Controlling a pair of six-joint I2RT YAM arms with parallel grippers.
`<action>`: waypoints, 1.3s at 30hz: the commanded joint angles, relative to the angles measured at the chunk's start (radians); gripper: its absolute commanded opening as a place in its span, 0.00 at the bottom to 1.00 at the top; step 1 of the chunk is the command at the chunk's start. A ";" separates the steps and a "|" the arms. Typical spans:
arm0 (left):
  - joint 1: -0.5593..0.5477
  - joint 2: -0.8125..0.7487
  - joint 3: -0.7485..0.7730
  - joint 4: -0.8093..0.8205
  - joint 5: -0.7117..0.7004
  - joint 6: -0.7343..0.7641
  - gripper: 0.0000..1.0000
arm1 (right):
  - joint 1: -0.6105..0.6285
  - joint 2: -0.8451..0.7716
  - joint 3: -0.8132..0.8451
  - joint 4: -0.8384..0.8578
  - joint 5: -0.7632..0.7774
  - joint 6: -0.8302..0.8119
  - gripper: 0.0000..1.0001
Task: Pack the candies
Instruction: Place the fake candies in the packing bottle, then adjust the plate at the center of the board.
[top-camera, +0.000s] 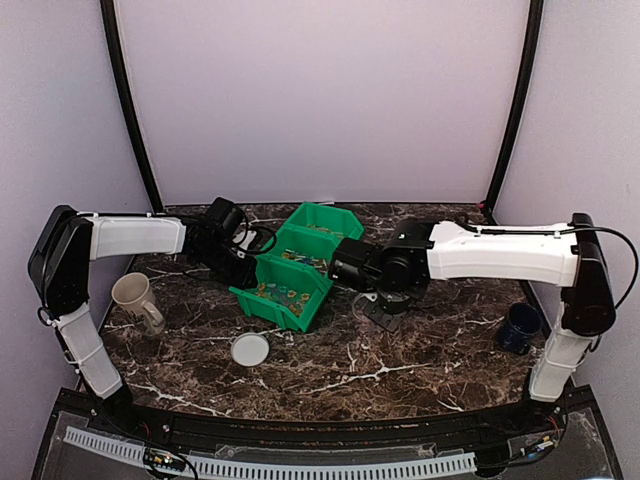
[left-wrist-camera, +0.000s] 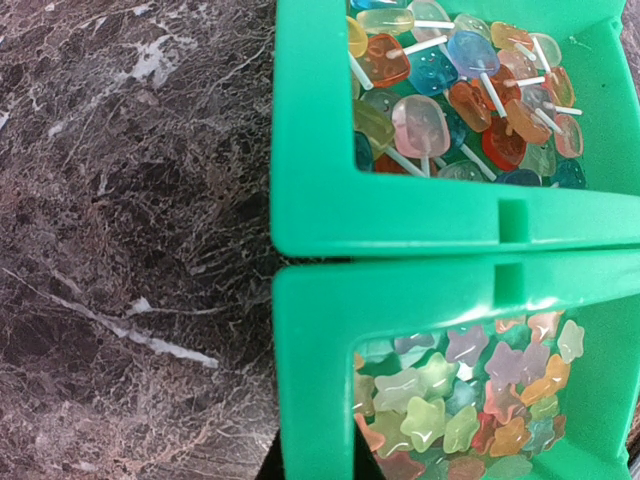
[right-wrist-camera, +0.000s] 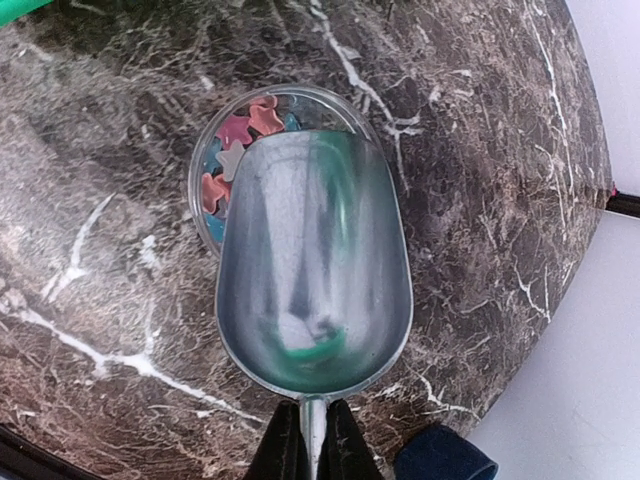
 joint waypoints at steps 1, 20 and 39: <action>0.004 -0.092 0.064 0.127 0.060 0.000 0.00 | -0.065 0.009 0.015 0.068 0.058 -0.085 0.00; 0.004 -0.092 0.064 0.128 0.066 -0.006 0.00 | -0.209 0.113 0.229 0.149 0.147 -0.225 0.00; 0.005 -0.091 0.061 0.134 0.063 -0.016 0.00 | -0.061 0.063 0.465 0.025 -0.168 -0.441 0.00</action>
